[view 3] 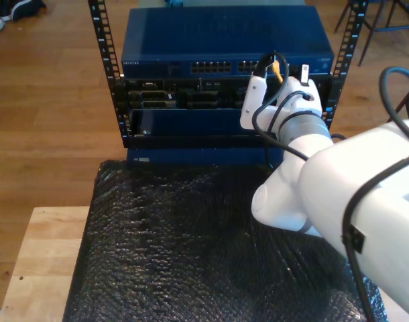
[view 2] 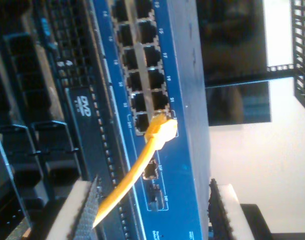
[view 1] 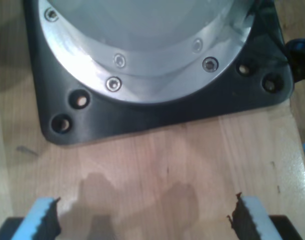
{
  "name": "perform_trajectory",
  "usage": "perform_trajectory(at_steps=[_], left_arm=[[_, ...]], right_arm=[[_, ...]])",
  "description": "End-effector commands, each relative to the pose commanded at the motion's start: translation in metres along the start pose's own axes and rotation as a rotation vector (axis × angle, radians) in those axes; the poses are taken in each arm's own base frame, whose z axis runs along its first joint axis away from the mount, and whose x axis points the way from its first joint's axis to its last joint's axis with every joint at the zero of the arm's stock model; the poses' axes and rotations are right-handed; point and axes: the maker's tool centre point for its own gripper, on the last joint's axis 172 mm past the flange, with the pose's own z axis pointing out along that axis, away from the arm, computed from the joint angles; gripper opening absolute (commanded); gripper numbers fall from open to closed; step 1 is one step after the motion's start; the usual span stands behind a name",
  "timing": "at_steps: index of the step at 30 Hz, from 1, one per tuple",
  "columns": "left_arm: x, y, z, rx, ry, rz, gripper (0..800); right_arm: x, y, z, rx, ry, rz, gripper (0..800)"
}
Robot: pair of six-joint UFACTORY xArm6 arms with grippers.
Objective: Grab the cable and plug it in
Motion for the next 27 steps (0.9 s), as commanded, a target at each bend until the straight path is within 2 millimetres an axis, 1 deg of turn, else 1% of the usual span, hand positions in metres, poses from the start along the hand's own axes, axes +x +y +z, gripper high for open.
perform_trajectory(at_steps=[4, 9, 15, 17, 20, 21, 24, 25, 27], left_arm=[[0.000, 0.000, 0.000, 0.001, 0.000, -0.001, 800], [0.000, 0.000, 0.000, 0.000, 0.000, 0.000, 800], [0.000, 0.000, 0.000, 0.001, 0.000, -0.001, 800], [0.000, 0.000, 0.000, 0.001, 0.000, -0.001, 800], [0.000, 0.000, 0.000, 0.000, 0.000, 0.000, 800], [0.000, 0.000, 0.000, 0.000, 0.000, 0.000, 800], [0.000, 0.000, 0.000, 0.000, 0.000, 0.000, 800], [0.000, 0.000, 0.000, 0.000, 0.000, 0.000, 800], [0.000, 0.000, 0.000, 0.000, 0.000, 0.000, 800]], right_arm=[[0.001, 0.004, -0.008, 0.031, 0.014, 0.011, 568], [0.004, 0.022, -0.017, 0.030, 0.030, 0.029, 590], [0.001, 0.033, -0.027, 0.071, 0.050, 0.046, 626], [-0.013, 0.033, -0.027, 0.107, 0.038, 0.059, 631], [-0.040, 0.037, -0.024, 0.168, 0.014, 0.089, 674], [-0.047, 0.036, -0.024, 0.195, 0.009, 0.099, 682], [-0.069, 0.022, -0.023, 0.305, 0.007, 0.087, 776], [-0.073, 0.021, -0.024, 0.333, 0.014, 0.061, 800], [-0.086, 0.022, -0.026, 0.372, 0.018, 0.025, 800]])
